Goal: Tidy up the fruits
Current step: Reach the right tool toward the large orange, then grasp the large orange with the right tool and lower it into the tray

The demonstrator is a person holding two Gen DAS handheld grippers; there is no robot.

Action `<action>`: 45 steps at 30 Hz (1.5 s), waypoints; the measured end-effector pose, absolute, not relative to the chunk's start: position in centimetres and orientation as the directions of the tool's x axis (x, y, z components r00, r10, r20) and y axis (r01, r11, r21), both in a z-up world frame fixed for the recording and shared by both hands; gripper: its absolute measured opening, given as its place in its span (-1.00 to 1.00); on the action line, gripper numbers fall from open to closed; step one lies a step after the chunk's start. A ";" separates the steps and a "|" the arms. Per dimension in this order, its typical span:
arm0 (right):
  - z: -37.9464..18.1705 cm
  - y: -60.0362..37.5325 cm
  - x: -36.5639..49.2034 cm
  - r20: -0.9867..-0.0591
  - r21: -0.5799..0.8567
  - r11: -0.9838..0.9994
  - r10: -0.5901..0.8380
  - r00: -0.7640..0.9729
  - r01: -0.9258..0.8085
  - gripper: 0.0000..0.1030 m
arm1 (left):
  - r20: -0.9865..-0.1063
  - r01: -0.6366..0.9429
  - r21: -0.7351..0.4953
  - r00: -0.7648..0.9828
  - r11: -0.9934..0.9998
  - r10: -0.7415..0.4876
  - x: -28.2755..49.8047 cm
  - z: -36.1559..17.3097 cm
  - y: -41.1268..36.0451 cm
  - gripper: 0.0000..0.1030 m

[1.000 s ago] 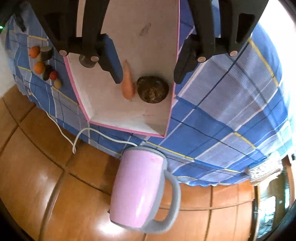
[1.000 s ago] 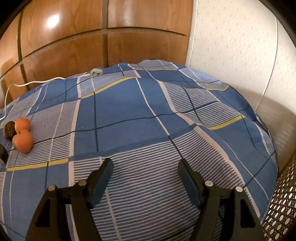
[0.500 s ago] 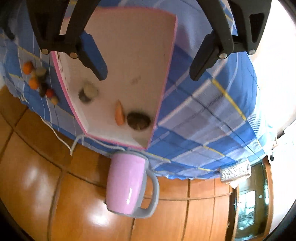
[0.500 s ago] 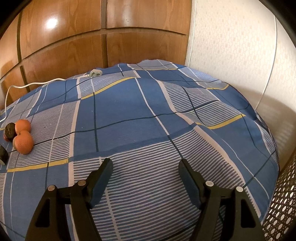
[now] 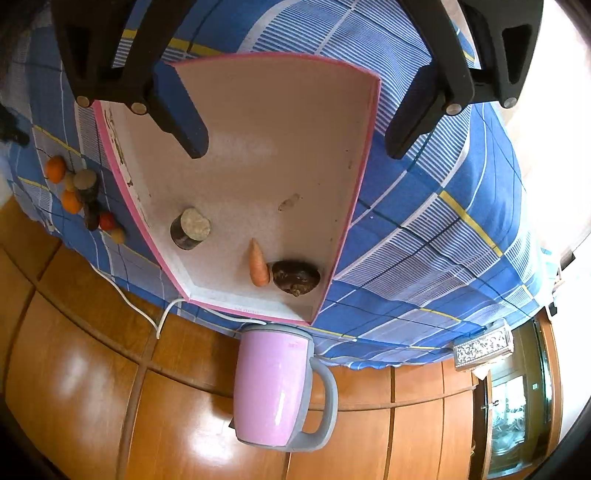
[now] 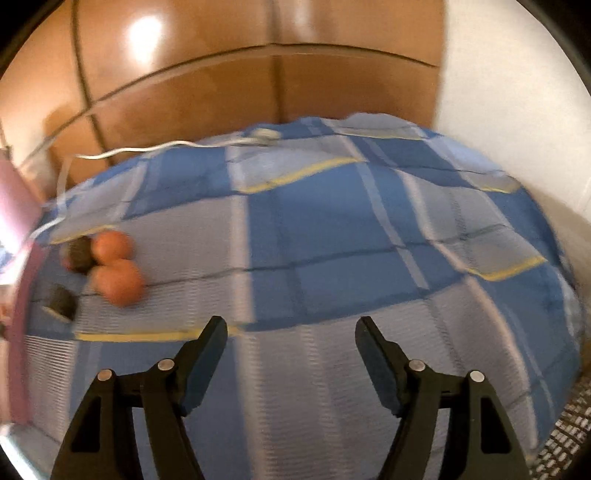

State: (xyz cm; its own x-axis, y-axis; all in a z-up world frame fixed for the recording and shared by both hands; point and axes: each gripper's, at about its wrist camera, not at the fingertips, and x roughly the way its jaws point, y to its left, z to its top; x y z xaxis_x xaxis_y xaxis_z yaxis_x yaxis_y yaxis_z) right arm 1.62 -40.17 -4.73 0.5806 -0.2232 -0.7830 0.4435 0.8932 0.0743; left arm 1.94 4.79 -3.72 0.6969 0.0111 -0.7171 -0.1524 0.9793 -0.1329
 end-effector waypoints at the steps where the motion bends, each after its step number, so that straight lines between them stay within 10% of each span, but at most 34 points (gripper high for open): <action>1: -4.4 -39.6 2.3 -0.782 0.096 0.905 -0.189 0.594 0.415 0.40 | -0.717 -0.152 -0.136 0.697 0.979 0.009 1.9 -3.7 4.8 0.90; 13: -4.2 -32.8 10.1 -0.805 0.110 0.970 -0.041 0.591 0.218 0.36 | -0.726 -0.150 -0.147 0.688 0.978 -0.003 1.9 -4.1 4.9 0.94; 16: -5.0 -32.4 11.2 -0.822 0.111 0.974 -0.022 0.569 0.197 -0.20 | -0.727 -0.153 -0.147 0.687 0.977 -0.001 1.9 -4.1 5.0 0.94; 45: -0.2 -22.4 6.8 -0.754 0.181 0.964 0.262 0.602 -0.193 -0.22 | -0.710 -0.165 -0.166 0.704 0.972 -0.001 1.4 -3.2 5.9 0.94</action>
